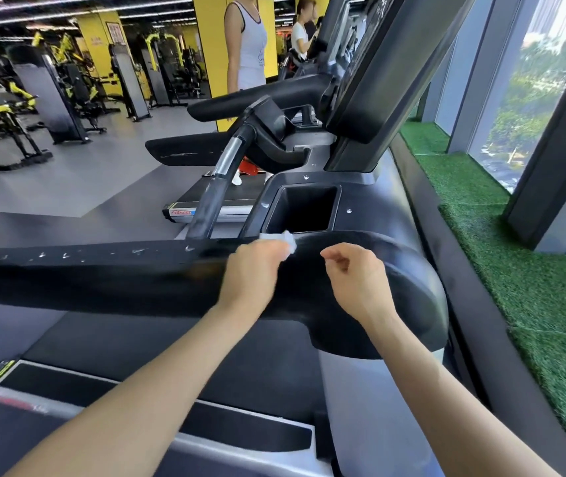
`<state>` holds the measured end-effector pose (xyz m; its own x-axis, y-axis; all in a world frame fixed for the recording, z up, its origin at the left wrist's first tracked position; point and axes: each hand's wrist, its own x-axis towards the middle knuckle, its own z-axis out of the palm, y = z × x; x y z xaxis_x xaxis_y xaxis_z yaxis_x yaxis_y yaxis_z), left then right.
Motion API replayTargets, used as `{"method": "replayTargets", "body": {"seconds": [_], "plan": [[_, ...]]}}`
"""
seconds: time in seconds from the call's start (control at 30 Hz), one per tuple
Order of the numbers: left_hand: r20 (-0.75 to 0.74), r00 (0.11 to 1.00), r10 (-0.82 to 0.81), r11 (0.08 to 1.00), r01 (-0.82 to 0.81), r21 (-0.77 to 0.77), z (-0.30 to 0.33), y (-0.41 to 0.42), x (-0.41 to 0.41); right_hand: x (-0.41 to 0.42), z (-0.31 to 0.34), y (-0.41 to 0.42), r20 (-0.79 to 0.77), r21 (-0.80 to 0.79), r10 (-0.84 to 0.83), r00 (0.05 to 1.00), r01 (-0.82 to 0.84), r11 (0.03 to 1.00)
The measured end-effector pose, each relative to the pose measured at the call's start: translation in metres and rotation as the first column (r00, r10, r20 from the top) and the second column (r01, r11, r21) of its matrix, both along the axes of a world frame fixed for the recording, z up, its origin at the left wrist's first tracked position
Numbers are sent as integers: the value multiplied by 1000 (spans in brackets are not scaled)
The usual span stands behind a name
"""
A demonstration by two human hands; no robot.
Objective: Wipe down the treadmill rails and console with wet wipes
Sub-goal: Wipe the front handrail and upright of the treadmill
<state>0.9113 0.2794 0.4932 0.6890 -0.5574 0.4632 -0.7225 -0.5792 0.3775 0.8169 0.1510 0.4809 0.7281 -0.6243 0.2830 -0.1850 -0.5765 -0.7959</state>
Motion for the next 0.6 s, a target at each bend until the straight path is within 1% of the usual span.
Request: {"method": "replayTargets", "body": {"seconds": [0.03, 0.07, 0.1, 0.17, 0.23, 0.3, 0.37, 0.4, 0.43, 0.5, 0.53, 0.57, 0.6], "plan": [[-91, 993, -77, 990, 66, -125, 3, -11, -14, -3, -1, -2, 23, 57, 4, 1000, -5, 998], [-153, 974, -167, 960, 125, -249, 4, -21, -26, -6, -1, -3, 69, 142, 19, 997, -29, 989], [-188, 955, -230, 931, 159, -330, 4, -31, -36, -9, -2, -4, 136, 225, 32, 990, -62, 972], [-263, 913, -313, 896, 192, -399, 2, -48, -52, -17, -2, -8, 295, 338, -7, 956, -98, 936], [-381, 833, -401, 875, 225, -429, -1, -61, -66, -29, 0, -16, 397, 426, -106, 912, -81, 901], [-459, 748, -479, 851, 268, -452, -3, -72, -77, -39, 3, -25, 417, 496, -203, 886, -34, 868], [-492, 710, -503, 842, 275, -464, -5, -81, -83, -46, 6, -33, 406, 514, -269, 873, 25, 857], [-496, 711, -498, 845, 270, -461, -5, -84, -84, -47, 8, -37, 404, 498, -300, 864, 68, 865], [-486, 725, -487, 851, 268, -452, -4, -86, -84, -48, 7, -41, 399, 445, -328, 856, 132, 886], [-421, 787, -451, 863, 265, -430, -3, -85, -81, -47, 5, -51, 357, 213, -344, 868, 283, 935], [-373, 822, -430, 868, 264, -420, -2, -81, -78, -46, 2, -56, 324, 82, -332, 886, 324, 943], [-332, 849, -410, 874, 262, -410, -3, -76, -72, -43, -3, -60, 271, -23, -308, 912, 327, 945], [-298, 872, -389, 879, 256, -402, -4, -70, -64, -40, -7, -61, 201, -81, -282, 938, 303, 950]]}}
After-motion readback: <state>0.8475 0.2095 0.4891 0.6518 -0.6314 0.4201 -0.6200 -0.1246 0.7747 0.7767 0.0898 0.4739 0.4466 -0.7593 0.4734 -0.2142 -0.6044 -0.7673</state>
